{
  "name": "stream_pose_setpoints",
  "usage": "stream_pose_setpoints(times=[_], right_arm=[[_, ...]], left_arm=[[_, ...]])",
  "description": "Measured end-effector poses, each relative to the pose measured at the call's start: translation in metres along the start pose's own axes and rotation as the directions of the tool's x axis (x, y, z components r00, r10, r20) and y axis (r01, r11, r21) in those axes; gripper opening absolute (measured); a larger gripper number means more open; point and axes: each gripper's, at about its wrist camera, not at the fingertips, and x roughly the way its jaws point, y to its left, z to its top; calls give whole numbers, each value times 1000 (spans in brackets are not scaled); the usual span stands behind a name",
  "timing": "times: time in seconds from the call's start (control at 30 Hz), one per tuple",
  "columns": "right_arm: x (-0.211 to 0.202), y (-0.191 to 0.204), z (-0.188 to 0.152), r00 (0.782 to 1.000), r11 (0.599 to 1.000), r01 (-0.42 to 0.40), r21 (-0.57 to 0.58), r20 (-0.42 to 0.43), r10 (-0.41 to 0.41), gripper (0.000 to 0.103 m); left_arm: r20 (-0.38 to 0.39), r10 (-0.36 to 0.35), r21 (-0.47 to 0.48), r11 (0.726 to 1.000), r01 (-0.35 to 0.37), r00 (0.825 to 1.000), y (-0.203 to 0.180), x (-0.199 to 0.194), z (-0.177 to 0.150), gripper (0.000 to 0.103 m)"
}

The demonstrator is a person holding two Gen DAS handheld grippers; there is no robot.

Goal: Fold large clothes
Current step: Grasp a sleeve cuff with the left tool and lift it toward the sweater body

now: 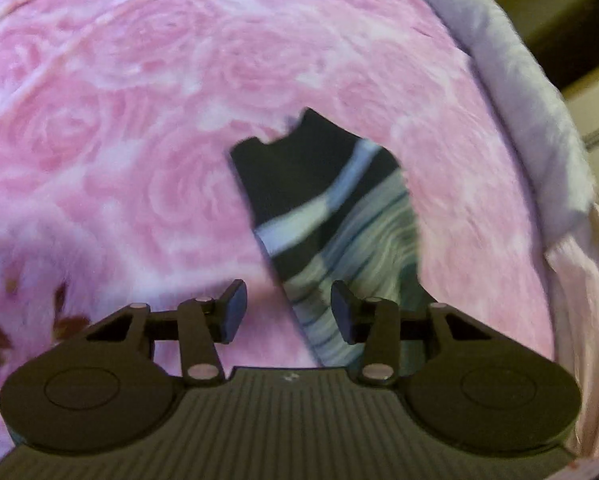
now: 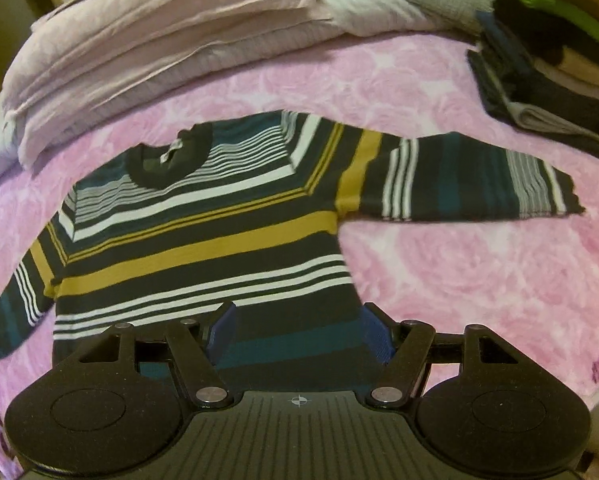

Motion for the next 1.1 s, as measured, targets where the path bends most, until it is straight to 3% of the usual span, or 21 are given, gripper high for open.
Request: stream_pose_setpoints(times=[0.07, 0.17, 0.33, 0.47, 0.53, 0.63, 0.73, 0.83, 0.87, 0.93, 1.0, 1.07, 1.1], right_arm=[[6, 4, -1, 1000, 1000, 7, -29, -3, -7, 65], [15, 6, -4, 1000, 999, 16, -46, -9, -17, 65], [16, -1, -1, 1000, 1000, -2, -30, -7, 2, 65], [9, -13, 9, 1000, 999, -7, -32, 21, 8, 65], [9, -22, 14, 999, 1000, -12, -23, 34, 13, 65], [12, -39, 24, 999, 1000, -20, 2, 36, 20, 65], [8, -58, 31, 998, 999, -36, 12, 51, 35, 65], [3, -81, 34, 997, 999, -36, 16, 63, 35, 65], [3, -90, 35, 998, 999, -33, 26, 63, 31, 65], [1, -108, 36, 998, 998, -30, 57, 66, 26, 65], [0, -125, 38, 998, 995, -30, 91, 66, 24, 65], [0, -139, 41, 998, 993, -34, 117, 63, 27, 65], [1, -146, 41, 998, 991, -35, 126, 59, 28, 65]], left_arm=[[34, -3, -25, 1000, 4, 999, 0, 7, 2, 40], [71, 24, 71, 997, -29, 997, -12, 9, 2, 6], [149, 40, 143, 988, -62, 988, -22, -25, 0, 3], [230, -13, 220, 975, -39, 973, -39, -65, -2, 3], [272, -4, 304, 949, -81, 962, -58, -80, -10, 2], [347, -41, 459, 878, -131, 937, -102, -100, -37, 2], [362, -186, 613, 785, -84, 914, -162, -127, -84, 2], [279, -407, 760, 647, 58, 870, -225, -169, -159, 2], [223, -483, 800, 587, 124, 847, -244, -185, -187, 2], [76, -616, 853, 447, 268, 784, -276, -214, -248, 2], [-119, -688, 877, 265, 401, 716, -302, -232, -310, 7], [-268, -678, 871, 133, 473, 684, -314, -234, -364, 14], [-328, -646, 867, 83, 491, 689, -315, -227, -389, 25]])
